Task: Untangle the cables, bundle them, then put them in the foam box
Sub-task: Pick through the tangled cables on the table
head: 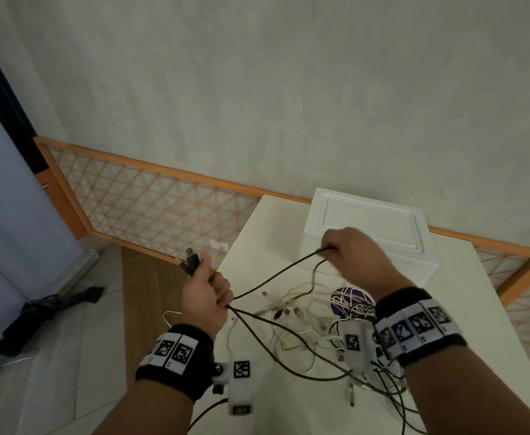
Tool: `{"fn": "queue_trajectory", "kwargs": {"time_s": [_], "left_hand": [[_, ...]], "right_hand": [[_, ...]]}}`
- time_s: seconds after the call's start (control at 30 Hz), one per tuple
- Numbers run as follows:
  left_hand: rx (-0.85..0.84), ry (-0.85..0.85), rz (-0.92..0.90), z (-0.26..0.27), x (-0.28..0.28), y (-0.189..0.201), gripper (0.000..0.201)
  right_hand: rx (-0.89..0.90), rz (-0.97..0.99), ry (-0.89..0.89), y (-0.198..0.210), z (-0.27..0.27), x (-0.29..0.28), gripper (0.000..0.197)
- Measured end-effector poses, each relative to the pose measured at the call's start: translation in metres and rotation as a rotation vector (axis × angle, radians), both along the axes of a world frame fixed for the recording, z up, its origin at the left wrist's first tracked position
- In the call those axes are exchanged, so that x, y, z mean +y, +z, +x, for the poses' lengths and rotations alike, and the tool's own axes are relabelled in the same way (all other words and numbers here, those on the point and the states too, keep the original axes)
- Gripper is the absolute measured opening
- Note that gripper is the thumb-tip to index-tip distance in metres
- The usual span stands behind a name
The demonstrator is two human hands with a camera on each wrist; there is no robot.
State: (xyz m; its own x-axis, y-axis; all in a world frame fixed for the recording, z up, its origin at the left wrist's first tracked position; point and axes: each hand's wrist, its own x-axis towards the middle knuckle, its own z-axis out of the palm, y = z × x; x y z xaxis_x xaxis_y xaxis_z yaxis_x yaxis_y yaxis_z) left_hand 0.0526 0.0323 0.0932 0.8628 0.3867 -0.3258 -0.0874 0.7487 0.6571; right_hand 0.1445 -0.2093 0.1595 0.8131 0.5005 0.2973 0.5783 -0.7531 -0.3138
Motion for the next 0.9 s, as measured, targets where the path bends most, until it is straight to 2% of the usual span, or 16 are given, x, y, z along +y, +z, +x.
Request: {"fn": "queue_trajectory", "kwargs": {"time_s": [0.17,0.27,0.33,0.37,0.43,0.53,0.57,0.63,0.7,0.77,0.83,0.9], "left_hand": [[0.096,0.009,0.032,0.003,-0.001,-0.015,0.044],[0.155,0.028,0.140,0.007,-0.004,-0.021,0.041],[0.193,0.044,0.202,0.008,0.004,-0.028,0.033],[0.218,0.047,0.214,0.007,0.008,-0.032,0.028],[0.271,0.052,0.208,0.003,0.013,-0.043,0.025],[0.325,0.036,0.192,-0.001,0.010,-0.057,0.022],[0.329,0.021,0.176,-0.001,0.008,-0.060,0.025],[0.319,-0.017,0.135,-0.003,0.005,-0.063,0.035],[0.292,-0.049,0.077,-0.002,0.002,-0.061,0.041],[0.261,-0.077,0.019,-0.002,-0.002,-0.059,0.042],[0.221,-0.119,0.005,0.000,-0.008,-0.058,0.046],[0.179,-0.206,0.041,0.001,-0.016,-0.056,0.053]], "right_hand": [[-0.083,0.057,-0.117,0.008,0.002,-0.013,0.011],[-0.083,0.227,-0.215,0.000,-0.001,-0.012,0.014],[0.015,0.411,-0.296,-0.003,-0.001,-0.015,0.023],[0.122,0.518,-0.332,-0.004,0.000,-0.018,0.029],[0.290,0.576,-0.376,-0.007,0.002,-0.024,0.041],[0.320,0.413,-0.330,-0.009,0.003,-0.025,0.047],[0.303,0.293,-0.344,-0.008,0.005,-0.027,0.045],[0.231,-0.015,-0.439,-0.005,0.006,-0.042,0.032],[0.238,-0.213,-0.520,-0.003,0.002,-0.071,0.015],[0.392,-0.363,-0.500,-0.012,-0.007,-0.106,0.018],[0.663,-0.600,-0.420,-0.029,-0.022,-0.132,0.038],[0.859,-0.737,-0.380,-0.045,-0.037,-0.144,0.058]]}}
